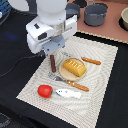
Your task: Interact with the objects in diverse but meaningful ways.
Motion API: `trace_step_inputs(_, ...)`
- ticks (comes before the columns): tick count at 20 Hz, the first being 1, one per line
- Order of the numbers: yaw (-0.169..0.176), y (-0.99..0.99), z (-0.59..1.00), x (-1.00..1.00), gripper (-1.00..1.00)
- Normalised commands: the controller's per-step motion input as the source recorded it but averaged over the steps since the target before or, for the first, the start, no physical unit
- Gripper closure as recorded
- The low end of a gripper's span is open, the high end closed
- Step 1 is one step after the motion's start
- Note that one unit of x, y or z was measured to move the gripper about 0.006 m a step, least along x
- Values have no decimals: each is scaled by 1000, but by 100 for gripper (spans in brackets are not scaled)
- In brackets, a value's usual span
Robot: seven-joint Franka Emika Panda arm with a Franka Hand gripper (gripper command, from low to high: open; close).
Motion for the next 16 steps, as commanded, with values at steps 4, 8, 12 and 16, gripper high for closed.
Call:
trace_step_inputs(4,0,0,-430,-371,-100)
trace_step_inputs(8,0,2,-381,-367,-100)
trace_step_inputs(12,0,13,-429,-361,-100)
trace_step_inputs(16,0,41,-434,-325,-100)
